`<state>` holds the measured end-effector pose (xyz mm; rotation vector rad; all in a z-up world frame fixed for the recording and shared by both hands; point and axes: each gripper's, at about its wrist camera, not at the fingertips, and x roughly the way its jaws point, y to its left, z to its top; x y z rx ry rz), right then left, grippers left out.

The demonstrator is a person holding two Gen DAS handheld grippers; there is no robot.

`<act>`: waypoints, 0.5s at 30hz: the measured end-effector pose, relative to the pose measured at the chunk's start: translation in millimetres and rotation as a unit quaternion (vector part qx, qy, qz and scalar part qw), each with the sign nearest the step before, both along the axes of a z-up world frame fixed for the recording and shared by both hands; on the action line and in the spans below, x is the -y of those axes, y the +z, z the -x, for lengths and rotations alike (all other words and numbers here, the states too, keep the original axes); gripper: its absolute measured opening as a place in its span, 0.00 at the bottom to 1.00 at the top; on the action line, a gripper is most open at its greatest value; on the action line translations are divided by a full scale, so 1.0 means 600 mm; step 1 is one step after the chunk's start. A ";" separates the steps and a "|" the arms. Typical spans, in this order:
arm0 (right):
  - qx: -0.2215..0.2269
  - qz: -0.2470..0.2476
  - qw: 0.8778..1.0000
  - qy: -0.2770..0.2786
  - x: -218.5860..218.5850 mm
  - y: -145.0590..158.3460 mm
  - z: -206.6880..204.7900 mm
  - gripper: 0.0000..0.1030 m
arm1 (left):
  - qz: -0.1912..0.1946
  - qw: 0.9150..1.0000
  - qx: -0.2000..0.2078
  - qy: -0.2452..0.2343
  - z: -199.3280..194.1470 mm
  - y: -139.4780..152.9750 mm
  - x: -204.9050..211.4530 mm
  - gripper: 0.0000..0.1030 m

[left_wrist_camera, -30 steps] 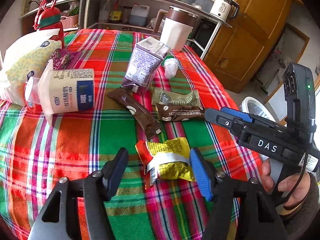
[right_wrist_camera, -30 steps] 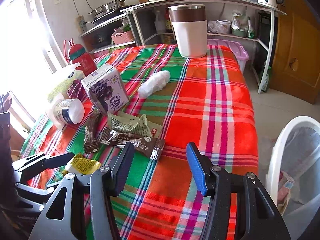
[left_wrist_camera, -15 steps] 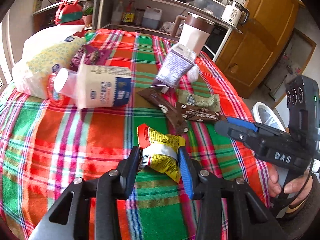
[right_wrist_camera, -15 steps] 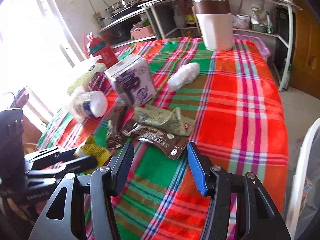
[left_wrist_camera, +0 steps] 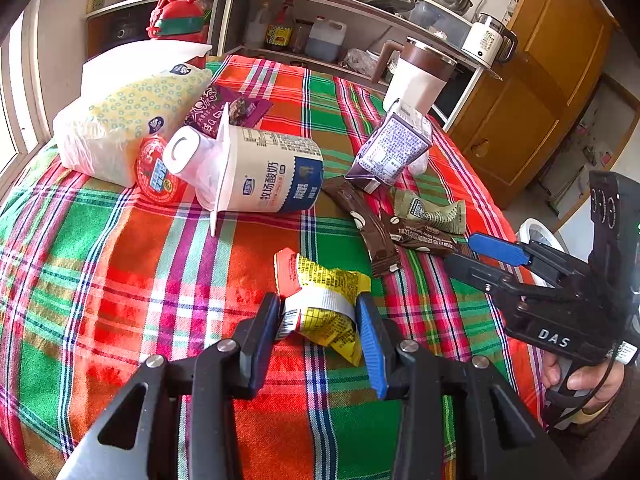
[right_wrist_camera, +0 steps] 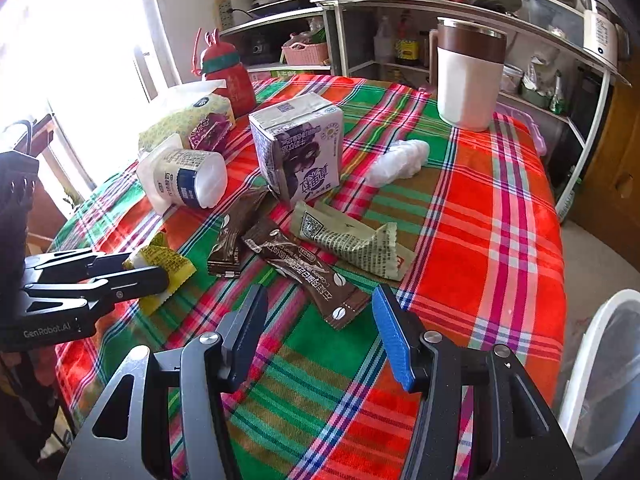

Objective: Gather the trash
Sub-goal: 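Grasp the brown chocolate wrapper with the right tool while the left tool holds the yellow wrapper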

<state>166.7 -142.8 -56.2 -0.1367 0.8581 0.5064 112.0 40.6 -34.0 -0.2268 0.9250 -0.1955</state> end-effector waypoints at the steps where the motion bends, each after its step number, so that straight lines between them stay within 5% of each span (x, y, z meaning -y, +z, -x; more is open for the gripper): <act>1: 0.003 0.003 1.000 0.004 -0.004 -0.001 -0.003 0.54 | 0.001 1.000 0.000 -0.001 0.000 0.000 -0.001 0.40; 11: -0.037 0.000 0.997 0.065 -0.026 -0.008 0.000 0.54 | 0.007 1.000 -0.001 -0.002 -0.001 0.000 -0.003 0.40; 15: -0.013 0.001 0.999 0.044 -0.023 0.001 -0.003 0.54 | 0.007 1.000 0.000 -0.001 -0.001 0.000 -0.002 0.40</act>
